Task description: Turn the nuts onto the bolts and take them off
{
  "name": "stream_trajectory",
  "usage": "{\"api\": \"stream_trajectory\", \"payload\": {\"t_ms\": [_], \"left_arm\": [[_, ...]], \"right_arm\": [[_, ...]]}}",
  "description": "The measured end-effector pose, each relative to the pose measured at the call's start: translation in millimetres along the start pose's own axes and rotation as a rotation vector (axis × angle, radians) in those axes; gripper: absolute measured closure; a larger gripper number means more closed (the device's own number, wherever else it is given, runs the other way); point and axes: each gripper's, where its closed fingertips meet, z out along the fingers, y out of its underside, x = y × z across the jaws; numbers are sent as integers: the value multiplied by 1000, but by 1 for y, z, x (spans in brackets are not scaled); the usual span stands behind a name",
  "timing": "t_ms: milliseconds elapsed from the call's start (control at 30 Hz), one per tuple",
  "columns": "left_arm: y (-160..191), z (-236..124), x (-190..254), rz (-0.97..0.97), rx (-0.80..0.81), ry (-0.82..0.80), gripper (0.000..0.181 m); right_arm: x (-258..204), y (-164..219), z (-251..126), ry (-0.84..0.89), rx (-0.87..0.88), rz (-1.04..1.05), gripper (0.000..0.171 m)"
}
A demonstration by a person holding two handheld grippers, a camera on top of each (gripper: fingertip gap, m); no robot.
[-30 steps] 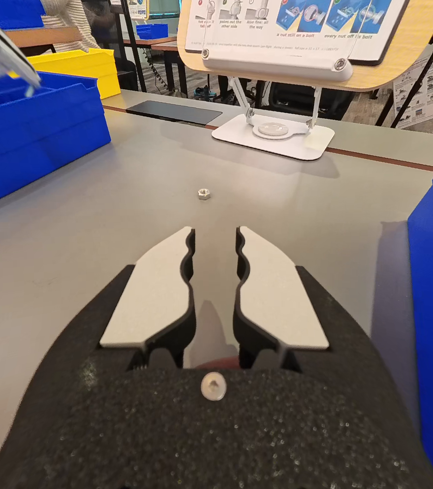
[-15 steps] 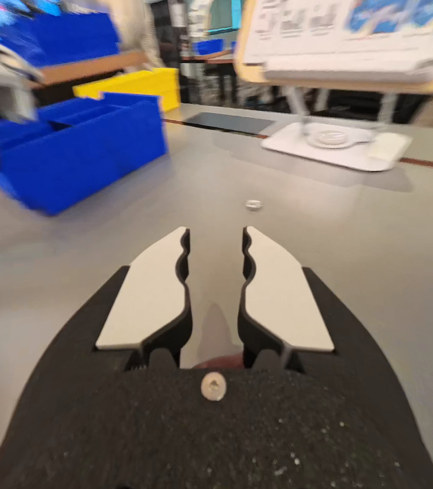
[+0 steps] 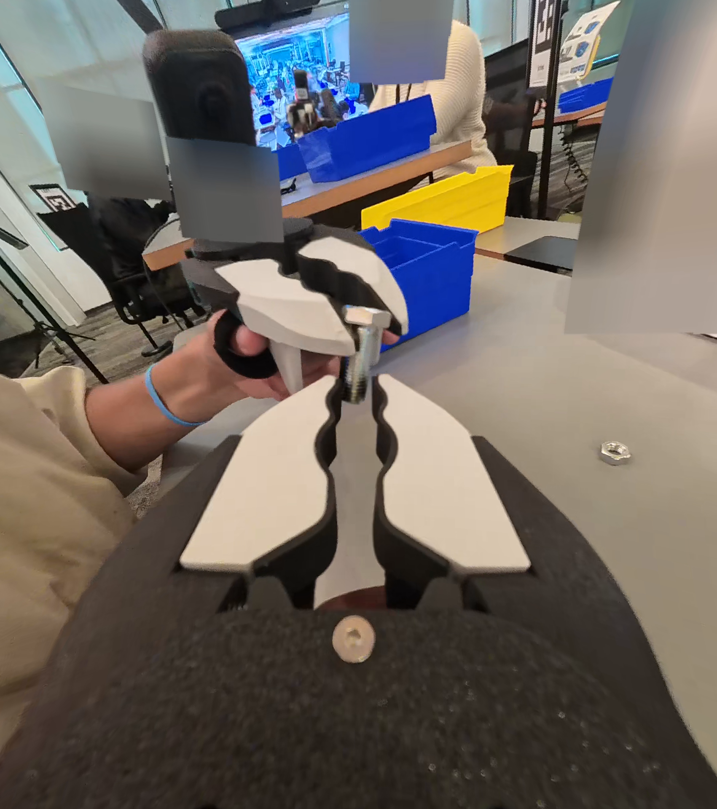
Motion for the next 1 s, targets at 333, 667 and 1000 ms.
{"api": "stream_trajectory", "payload": {"t_ms": [333, 667, 1000], "left_arm": [[21, -7, 7, 15, -116, 52, 154], [39, -21, 9, 214, -400, 69, 143], [41, -15, 16, 247, -415, 103, 149]], "right_arm": [[4, 18, -7, -12, -124, -141, 162], [-1, 29, -10, -98, -276, -310, 162], [-8, 33, -4, -116, -320, -360, 162]]}}
